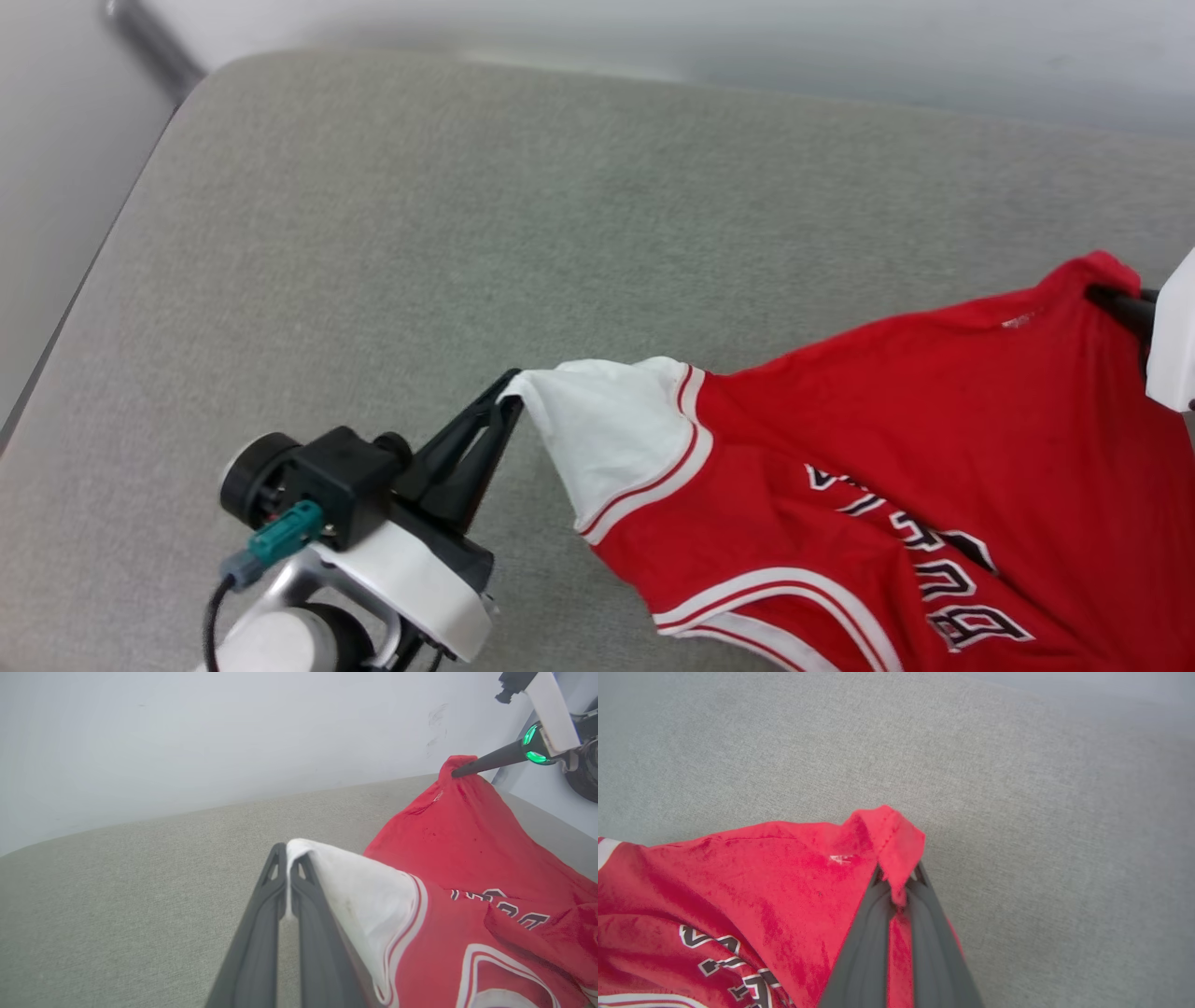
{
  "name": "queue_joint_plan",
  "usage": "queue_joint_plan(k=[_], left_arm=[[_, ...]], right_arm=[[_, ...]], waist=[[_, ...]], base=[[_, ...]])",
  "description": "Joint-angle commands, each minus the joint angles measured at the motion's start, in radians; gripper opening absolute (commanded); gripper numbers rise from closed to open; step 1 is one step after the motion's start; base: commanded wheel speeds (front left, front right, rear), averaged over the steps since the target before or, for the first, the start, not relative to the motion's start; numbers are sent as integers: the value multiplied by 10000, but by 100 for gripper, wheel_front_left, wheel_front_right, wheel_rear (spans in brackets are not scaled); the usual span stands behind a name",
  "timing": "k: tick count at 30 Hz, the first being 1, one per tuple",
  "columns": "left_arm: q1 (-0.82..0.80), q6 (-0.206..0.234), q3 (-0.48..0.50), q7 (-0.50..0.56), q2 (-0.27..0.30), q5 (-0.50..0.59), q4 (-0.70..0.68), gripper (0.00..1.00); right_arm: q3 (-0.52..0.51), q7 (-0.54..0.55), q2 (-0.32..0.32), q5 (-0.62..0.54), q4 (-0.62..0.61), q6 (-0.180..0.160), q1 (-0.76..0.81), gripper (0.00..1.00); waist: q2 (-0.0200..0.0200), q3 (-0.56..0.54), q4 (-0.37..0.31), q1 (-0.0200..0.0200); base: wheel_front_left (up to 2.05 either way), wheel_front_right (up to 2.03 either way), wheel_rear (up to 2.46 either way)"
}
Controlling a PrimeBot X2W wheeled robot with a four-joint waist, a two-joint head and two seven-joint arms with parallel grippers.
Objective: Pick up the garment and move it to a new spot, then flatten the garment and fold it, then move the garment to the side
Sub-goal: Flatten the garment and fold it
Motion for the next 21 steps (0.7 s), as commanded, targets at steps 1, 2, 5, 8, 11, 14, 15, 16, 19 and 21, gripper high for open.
queue_joint_plan(k=[1, 2, 5, 8, 11, 14, 15, 16, 19, 21], left_arm=[[57, 114, 182, -5, 126, 2, -113, 0], [57, 114, 182, -5, 126, 2, -113, 0], [-56, 295, 500, 41, 368, 9, -351, 0], [-283, 474, 892, 91, 598, -30, -662, 0], [-456, 642, 1311, 183, 870, -47, -969, 0], [-713, 783, 1765, 246, 1140, -76, -1302, 0], [-782, 821, 1920, 246, 1246, -56, -1426, 0], [-853, 868, 2074, 257, 1348, -20, -1522, 0], [-1093, 892, 2472, 330, 1735, 30, -1782, 0], [-1334, 887, 2785, 335, 1964, 56, -1931, 0]], right_arm=[[78, -179, -64, 131, -246, -2, -95, 0], [78, -179, -64, 131, -246, -2, -95, 0], [175, -510, -224, 328, -743, -4, -117, 0], [218, -963, -279, 390, -1265, -2, -148, 0], [131, -1294, -99, 522, -1780, -4, -165, 0], [76, -1572, -79, 491, -2270, -4, -253, 0], [39, -1670, -65, 467, -2421, -4, -314, 0], [36, -1727, -44, 471, -2561, -4, -366, 0], [80, -1848, -82, 463, -3014, -4, -538, 0], [68, -1919, -101, 489, -3292, -4, -654, 0]], waist=[[-1, -692, -666, 0], [-1, -692, -666, 0], [-1, -1046, -1000, 0], [-1, -1316, -1317, 0], [-1, -1557, -1663, 0], [-1, -1723, -1969, 0], [-1, -1766, -2063, 0], [-1, -1806, -2156, 0], [-1, -1870, -2442, 0], [-1, -1886, -2582, 0]], base=[[0, 0, 0], [0, 0, 0], [0, 0, 0], [0, 0, 0], [0, 0, 0], [0, 0, 0], [0, 0, 0], [0, 0, 0], [0, 0, 0], [0, 0, 0]])
